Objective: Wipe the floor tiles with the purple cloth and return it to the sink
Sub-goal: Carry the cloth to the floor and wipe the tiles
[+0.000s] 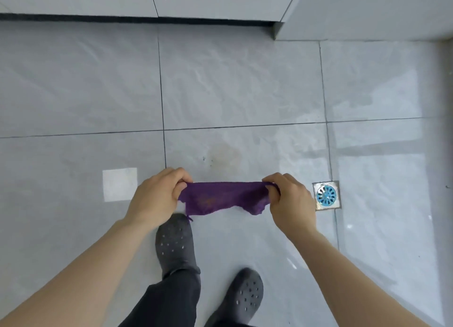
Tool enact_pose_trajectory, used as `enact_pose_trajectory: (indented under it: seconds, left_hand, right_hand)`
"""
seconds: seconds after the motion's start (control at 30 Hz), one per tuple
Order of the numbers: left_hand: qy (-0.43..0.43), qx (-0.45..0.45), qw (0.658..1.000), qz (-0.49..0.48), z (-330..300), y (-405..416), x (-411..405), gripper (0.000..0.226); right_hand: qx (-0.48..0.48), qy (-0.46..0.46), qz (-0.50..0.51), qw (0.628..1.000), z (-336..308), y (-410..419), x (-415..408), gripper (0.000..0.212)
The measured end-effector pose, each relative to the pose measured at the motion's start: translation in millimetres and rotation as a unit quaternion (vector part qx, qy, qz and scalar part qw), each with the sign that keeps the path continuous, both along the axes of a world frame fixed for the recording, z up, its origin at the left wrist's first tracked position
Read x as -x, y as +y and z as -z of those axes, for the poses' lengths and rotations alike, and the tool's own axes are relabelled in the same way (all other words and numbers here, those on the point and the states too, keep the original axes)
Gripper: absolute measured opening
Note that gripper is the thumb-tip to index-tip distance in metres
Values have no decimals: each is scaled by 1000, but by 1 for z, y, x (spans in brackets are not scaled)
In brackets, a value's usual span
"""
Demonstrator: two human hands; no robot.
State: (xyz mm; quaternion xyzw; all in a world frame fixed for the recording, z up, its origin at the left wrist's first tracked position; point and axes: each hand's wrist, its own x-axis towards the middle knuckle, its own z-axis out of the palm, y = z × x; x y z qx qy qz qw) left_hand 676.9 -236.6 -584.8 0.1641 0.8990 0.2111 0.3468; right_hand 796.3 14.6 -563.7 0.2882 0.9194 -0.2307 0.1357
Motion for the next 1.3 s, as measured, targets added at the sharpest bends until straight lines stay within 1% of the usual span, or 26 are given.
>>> enact_pose_trajectory:
  seconds: [0.17,0.27,0.4,0.53,0.6,0.7,0.8,0.9,1.0,1.1,1.3]
  left_hand:
    - [25,-17,999,20,106,12,28,19]
    - [66,-38,997,9,151,21,47,19]
    - [146,-69,987,-22,188,33,70,17]
    - [199,-85,976,-38,211,39,87,17]
    - [228,-74,970,-28,221,36,90,23]
    - [275,-35,961,-9,232,23,85,42]
    - [287,1,957,36,245,9,74,60]
    - [270,51,961,39,265,2,66,70]
    - [266,82,960,35,278,1,63,75]
    - [269,85,959,34,279,2,63,75]
    - [263,81,961,27,281,1,65,75]
  right_hand:
    - [-41,74,2,996,108,14,31,20]
    - [-64,126,2,990,154,21,56,21]
    - [-95,187,8,978,194,30,85,24]
    - [-127,214,13,968,218,34,105,31]
    - [-145,207,-2,967,225,25,106,39]
    - [-131,175,-91,972,235,-10,93,49]
    - [-94,88,-167,978,253,-46,77,70]
    - [-105,19,-186,977,274,-63,72,82]
    - [-130,2,-190,973,283,-64,78,78]
    - [-137,11,-182,974,286,-56,91,69]
    - [-150,51,-154,975,295,-30,165,57]
